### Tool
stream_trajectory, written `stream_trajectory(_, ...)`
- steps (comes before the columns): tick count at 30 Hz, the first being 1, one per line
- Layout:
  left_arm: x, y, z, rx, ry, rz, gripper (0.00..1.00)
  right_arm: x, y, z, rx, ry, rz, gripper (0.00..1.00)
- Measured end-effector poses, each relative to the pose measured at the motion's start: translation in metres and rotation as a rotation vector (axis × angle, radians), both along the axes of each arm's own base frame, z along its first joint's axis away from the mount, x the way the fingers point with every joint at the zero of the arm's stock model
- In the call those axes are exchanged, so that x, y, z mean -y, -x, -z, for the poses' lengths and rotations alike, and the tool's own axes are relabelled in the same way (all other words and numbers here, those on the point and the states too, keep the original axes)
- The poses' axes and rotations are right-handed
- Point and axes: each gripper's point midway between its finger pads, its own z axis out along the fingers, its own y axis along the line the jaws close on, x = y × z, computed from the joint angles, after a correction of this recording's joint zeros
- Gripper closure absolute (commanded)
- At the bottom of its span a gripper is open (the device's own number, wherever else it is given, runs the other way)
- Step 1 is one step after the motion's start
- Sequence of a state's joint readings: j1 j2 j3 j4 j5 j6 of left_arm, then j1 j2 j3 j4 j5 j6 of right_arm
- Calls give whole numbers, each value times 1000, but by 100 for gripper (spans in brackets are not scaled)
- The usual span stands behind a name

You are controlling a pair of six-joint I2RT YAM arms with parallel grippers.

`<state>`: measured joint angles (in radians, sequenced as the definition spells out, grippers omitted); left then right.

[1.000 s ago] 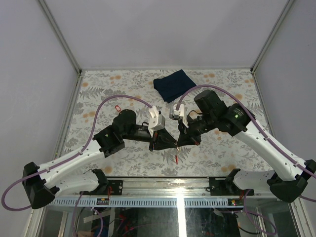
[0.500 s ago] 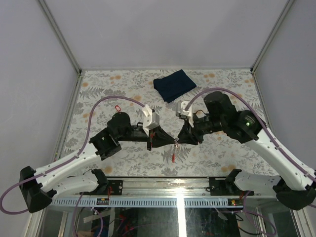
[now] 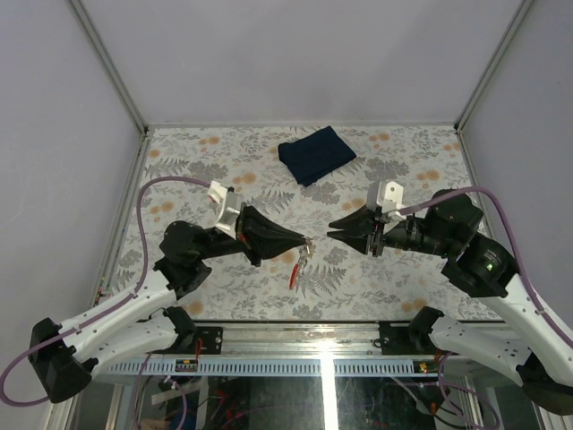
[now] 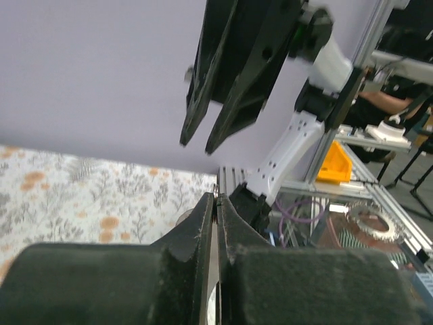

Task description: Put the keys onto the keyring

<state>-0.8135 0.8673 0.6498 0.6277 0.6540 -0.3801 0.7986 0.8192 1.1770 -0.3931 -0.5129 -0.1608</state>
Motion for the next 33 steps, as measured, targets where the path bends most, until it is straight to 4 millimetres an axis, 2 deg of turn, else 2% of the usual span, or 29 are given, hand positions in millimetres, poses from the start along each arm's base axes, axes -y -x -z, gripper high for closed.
stream_trajectory(6,-11,5,-38,44,152,10,100,-10,2,-14,33,-118,-37,69)
stream_trajectory(11,-15,9,-51,55,209,20,100,-18,8,-27,62,-204,-94,68)
stream_trajectory(17,-17,9,-55,58,225,20,100,-28,18,-46,86,-276,-186,71)
stream_trajectory(33,-18,9,-56,61,229,15,100,-41,27,-43,22,-295,-294,73)
